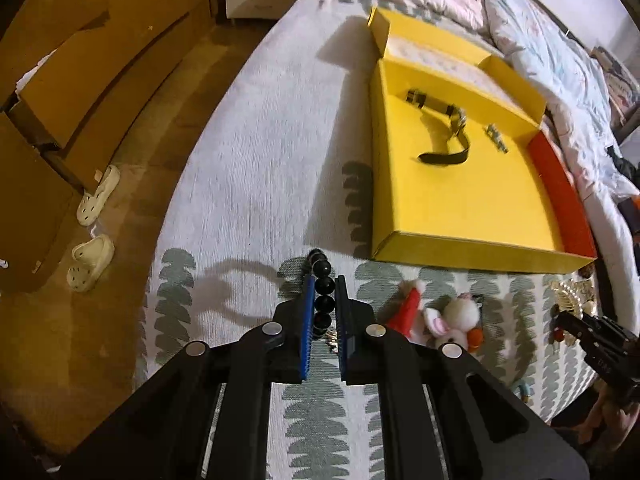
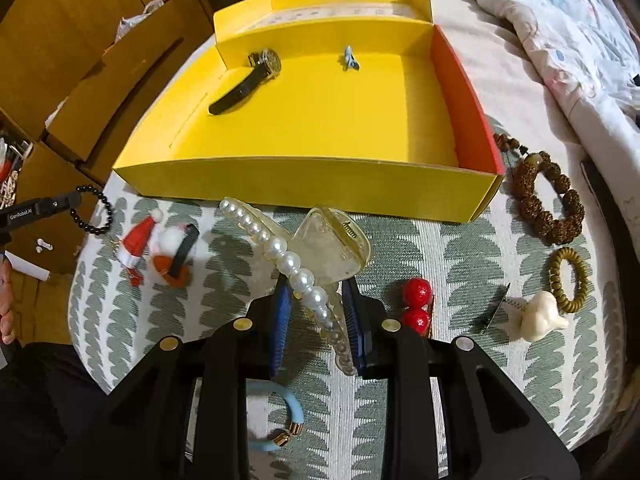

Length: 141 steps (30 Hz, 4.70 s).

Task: Organize jewelry
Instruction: 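Close the left tool on the black bracelet while the right tool grips the pearl clip, then open the left tool over the box while the right tool carries the pearl clip, then open the right tool to drop the pearl claw clip in the box, then reach the left tool to the Santa-hat clip while the right tool reaches the blue bangle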

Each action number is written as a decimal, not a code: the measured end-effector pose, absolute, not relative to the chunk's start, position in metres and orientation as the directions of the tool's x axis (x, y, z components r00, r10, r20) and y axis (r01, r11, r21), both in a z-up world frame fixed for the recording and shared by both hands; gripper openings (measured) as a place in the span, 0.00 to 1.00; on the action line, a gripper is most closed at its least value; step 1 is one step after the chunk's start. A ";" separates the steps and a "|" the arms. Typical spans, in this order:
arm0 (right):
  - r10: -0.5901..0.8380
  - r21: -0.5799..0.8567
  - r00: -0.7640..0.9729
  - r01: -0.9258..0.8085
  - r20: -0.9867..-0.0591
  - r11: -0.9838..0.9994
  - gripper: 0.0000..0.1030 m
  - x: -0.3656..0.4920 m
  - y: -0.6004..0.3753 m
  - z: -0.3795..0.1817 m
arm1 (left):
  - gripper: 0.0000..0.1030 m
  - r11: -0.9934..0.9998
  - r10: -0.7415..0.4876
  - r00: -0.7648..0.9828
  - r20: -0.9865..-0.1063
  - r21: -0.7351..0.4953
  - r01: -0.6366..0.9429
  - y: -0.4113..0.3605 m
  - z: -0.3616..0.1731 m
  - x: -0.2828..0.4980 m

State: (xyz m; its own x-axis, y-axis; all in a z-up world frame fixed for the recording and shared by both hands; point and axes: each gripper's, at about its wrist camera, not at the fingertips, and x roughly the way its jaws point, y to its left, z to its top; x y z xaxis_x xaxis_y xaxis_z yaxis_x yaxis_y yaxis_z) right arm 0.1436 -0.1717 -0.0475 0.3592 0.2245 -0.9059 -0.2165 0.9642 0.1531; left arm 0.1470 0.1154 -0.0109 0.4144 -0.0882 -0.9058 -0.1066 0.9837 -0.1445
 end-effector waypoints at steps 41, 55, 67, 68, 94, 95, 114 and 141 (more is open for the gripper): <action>0.189 0.135 0.297 -0.190 -0.936 0.972 0.26 0.331 -0.150 -0.064 | 0.09 0.950 -0.312 0.247 -0.917 -0.293 0.110 -0.009 -0.019 0.266; 0.137 0.090 0.295 -0.167 -0.946 0.982 0.26 0.347 -0.150 -0.082 | 0.10 0.975 -0.218 0.234 -0.947 -0.204 0.085 -0.012 -0.047 0.276; 0.123 0.059 0.349 -0.188 -0.929 0.980 0.30 0.344 -0.147 -0.075 | 0.47 0.979 -0.204 0.290 -0.935 -0.196 0.055 0.006 -0.040 0.278; 0.123 0.059 0.353 -0.187 -0.928 0.981 0.31 0.344 -0.148 -0.074 | 0.47 0.978 -0.209 0.296 -0.932 -0.201 0.058 0.007 -0.036 0.277; 0.242 0.134 0.420 -0.270 -0.874 0.953 0.56 0.212 -0.159 0.008 | 0.65 0.975 -0.223 0.438 -0.871 -0.186 0.125 0.032 0.017 0.169; 0.238 0.129 0.413 -0.276 -0.879 0.953 0.57 0.202 -0.157 0.006 | 0.67 0.979 -0.203 0.451 -0.869 -0.170 0.114 0.036 0.016 0.163; 0.198 0.110 0.178 -0.411 -0.964 0.905 0.57 0.063 -0.098 -0.052 | 0.67 0.988 -0.152 0.308 -0.939 -0.140 0.060 0.067 -0.046 0.144; 0.133 0.077 0.117 -0.390 -0.984 0.917 0.50 0.066 -0.095 -0.089 | 0.54 0.989 -0.111 0.227 -0.968 -0.086 0.120 0.047 -0.077 0.155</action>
